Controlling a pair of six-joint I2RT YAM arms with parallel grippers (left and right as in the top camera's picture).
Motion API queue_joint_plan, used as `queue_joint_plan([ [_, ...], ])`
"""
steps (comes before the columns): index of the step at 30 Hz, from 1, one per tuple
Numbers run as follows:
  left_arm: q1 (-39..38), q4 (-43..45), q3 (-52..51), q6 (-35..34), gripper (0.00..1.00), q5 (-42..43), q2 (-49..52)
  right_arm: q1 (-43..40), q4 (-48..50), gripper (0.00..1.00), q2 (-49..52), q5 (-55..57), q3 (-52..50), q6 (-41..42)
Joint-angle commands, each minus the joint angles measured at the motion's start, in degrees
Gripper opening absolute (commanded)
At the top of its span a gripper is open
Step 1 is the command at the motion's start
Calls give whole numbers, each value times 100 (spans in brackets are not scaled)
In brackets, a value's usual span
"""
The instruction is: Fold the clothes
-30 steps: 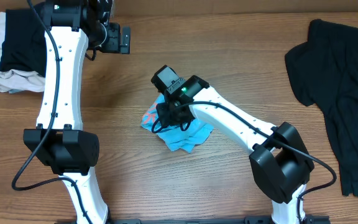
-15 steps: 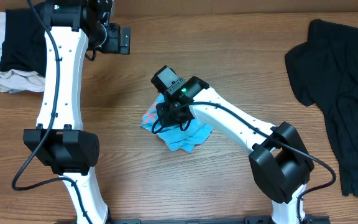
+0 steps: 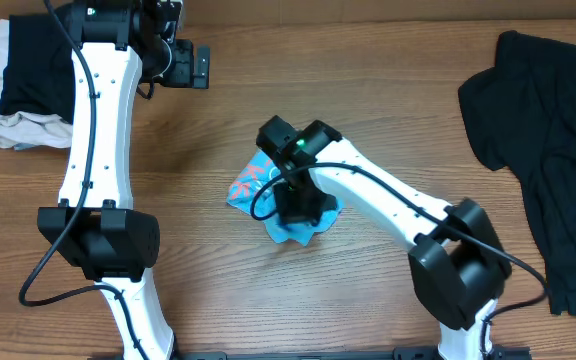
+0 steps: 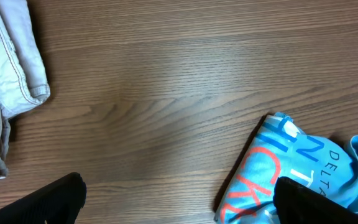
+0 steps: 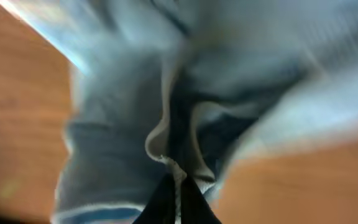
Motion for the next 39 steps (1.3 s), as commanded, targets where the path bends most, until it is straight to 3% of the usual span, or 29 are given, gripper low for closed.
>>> queue_joint_plan([
  [1,35,24,-22,96,100,-37,39,-15,-568,4,-400,-20,17,247],
  [5,33,87,-22,94,100,-35,39,46,-977,4,-400,-94,-229,350],
  [19,33,94,-22,98,100,-35,39,-85,-739,5,-570,-129,-354,474],
  [21,33,94,-22,98,100,-33,39,-267,-651,13,-688,-79,-81,439],
  [25,26,98,-22,96,100,-33,39,-658,-448,57,-780,94,501,79],
  [27,26,103,-22,96,100,-33,39,-833,-175,64,-780,109,590,-192],
  [39,26,103,-22,96,100,-33,39,-1126,1115,64,-164,782,551,-625],
])
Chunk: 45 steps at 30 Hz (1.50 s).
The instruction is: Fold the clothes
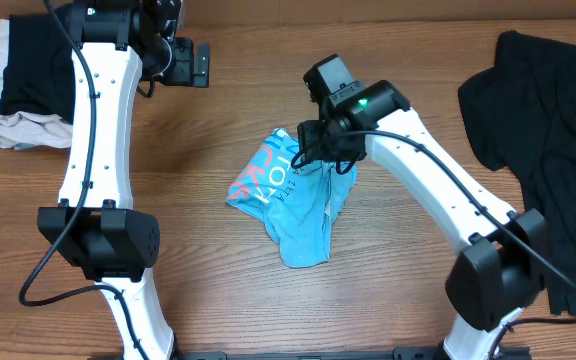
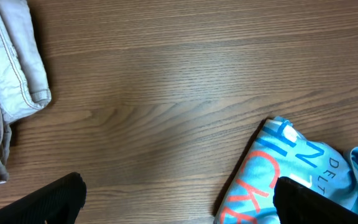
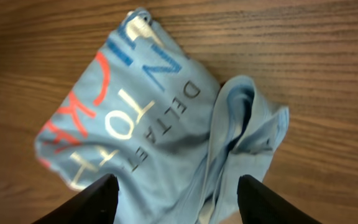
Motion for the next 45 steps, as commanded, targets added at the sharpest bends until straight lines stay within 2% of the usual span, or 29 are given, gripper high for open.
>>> queue_joint_plan([
  [1,28,17,-22,96,100,-33,39,4,66,63,417,343,55,-129],
  [7,28,-4,-24,96,100,-33,39,2,15,53,914,616,48,-125],
  [12,28,-20,-31,96,100,-33,39,2,15,33,1005,1248,44,76],
  [18,28,-26,-31,118,100,-35,39,-103,-52,4,1005,1504,44,205],
  [27,28,-46,-31,118,100,-35,39,-658,-785,4,1005,1209,44,503],
  [29,28,-42,-31,118,100,-33,39,-798,-942,8,1005,824,44,452],
  [30,26,-42,-31,118,100,-33,39,-833,-986,17,1005,647,44,339],
  [31,26,-42,-31,118,100,-33,39,-863,-1047,41,1005,393,44,166],
  [32,26,-44,-31,118,100,-28,39,-870,-1086,59,1005,260,44,101],
  [33,26,-46,-31,118,100,-24,39,-870,-1113,66,1005,144,44,59],
  [35,24,-57,-31,177,100,87,39,-870,-1130,70,999,-7,48,57],
  [41,-24,-238,-31,817,100,1025,42,-870,-986,71,595,-201,157,44],
  [45,-212,-533,-33,1014,100,1082,39,-890,-855,72,-46,-221,315,44],
])
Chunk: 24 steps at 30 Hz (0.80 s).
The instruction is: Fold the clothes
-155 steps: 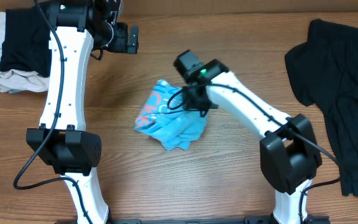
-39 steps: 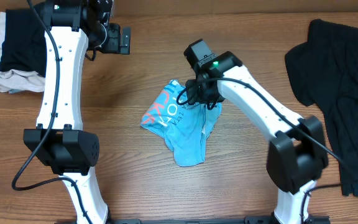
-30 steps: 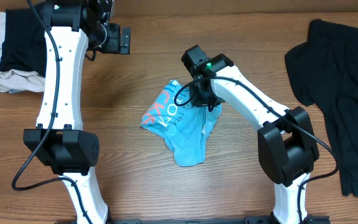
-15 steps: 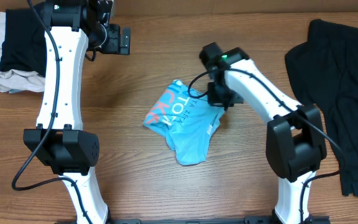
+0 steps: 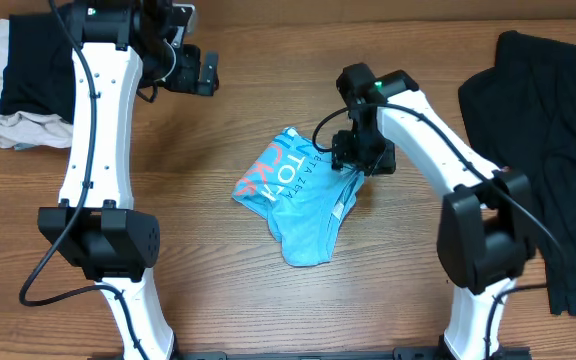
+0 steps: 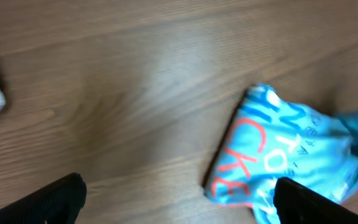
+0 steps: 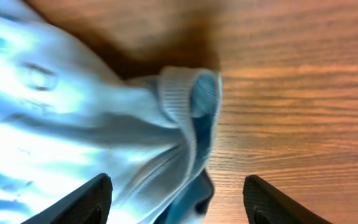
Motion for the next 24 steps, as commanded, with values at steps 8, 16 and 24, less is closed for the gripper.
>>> queue_joint_plan([
  [8,-975,-625,-415,389,100,291,39,-361,87,85,-2059,103,385,-33],
  [16,-1646,-76,-2282,168,100,138,42,-1043,-247,85,-2249,98,380,-168],
  [24,-1716,793,-3576,-20,98,120,39,-1189,-223,86,-2249,98,380,-293],
])
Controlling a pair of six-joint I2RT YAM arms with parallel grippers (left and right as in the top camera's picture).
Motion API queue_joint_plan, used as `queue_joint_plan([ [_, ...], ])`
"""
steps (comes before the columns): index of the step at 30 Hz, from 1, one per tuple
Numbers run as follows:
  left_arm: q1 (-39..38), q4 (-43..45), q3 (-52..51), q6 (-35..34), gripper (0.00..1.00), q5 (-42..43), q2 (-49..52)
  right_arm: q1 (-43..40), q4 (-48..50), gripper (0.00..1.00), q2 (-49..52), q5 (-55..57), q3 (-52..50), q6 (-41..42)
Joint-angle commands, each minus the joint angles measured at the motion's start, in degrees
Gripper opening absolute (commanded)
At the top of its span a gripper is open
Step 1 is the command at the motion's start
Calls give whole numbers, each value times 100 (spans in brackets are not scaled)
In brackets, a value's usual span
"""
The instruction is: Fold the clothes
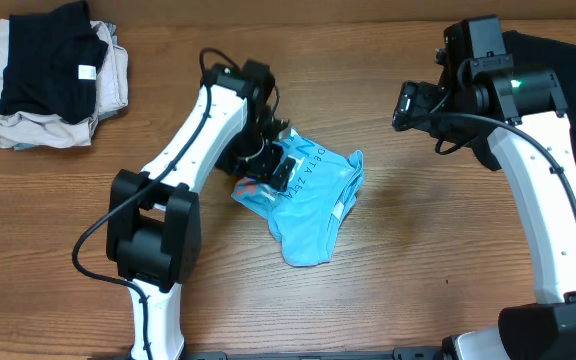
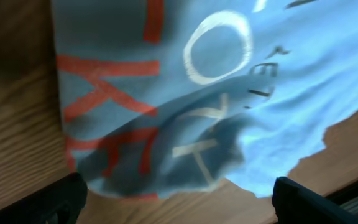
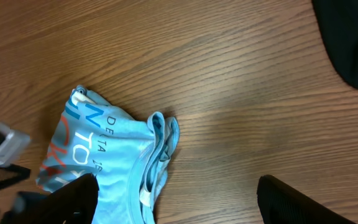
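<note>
A crumpled light-blue T-shirt (image 1: 308, 205) with orange and white lettering lies at mid-table. My left gripper (image 1: 266, 165) is low over its left, lettered edge. In the left wrist view the shirt (image 2: 185, 93) fills the frame, and the left gripper (image 2: 179, 208) is open with its black fingers (image 2: 58, 199) wide apart at the bottom corners. My right gripper (image 1: 408, 105) hangs high, right of and behind the shirt. It is open (image 3: 194, 202) and holds nothing; the shirt (image 3: 104, 162) lies below and to its left.
A folded pile of black and beige clothes (image 1: 53, 85) sits at the back left corner. A loose black garment lies along the right side, partly under my right arm; its edge (image 3: 353, 43) shows in the right wrist view.
My left gripper has gone from high at the back left down onto the shirt's left edge. My right gripper has left the shirt's right fold and now hangs high, off to the right.
First my right gripper was shut on the bunched shirt at mid-table. Then it was open above the shirt, which lay longer with the lettering up. Later it sat low at the shirt's right fold. Now it is raised away and my left gripper is at the shirt.
</note>
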Motion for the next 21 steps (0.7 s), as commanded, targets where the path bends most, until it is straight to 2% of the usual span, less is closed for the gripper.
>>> queue_joint_plan([
  [1,4,317,-326,-107,97,-28,20,-11,63,86,-9,35,48,-111],
  [9,-2,1545,-1209,-1150,98,-1008,17,-11,98,86,-9,35,48,-114],
  [16,-2,1823,-1731,-1220,100,-1495,17,-11,105,87,-9,35,48,-131],
  [21,0,2457,-1779,-1185,100,-2498,17,-11,107,88,0,35,44,-133],
])
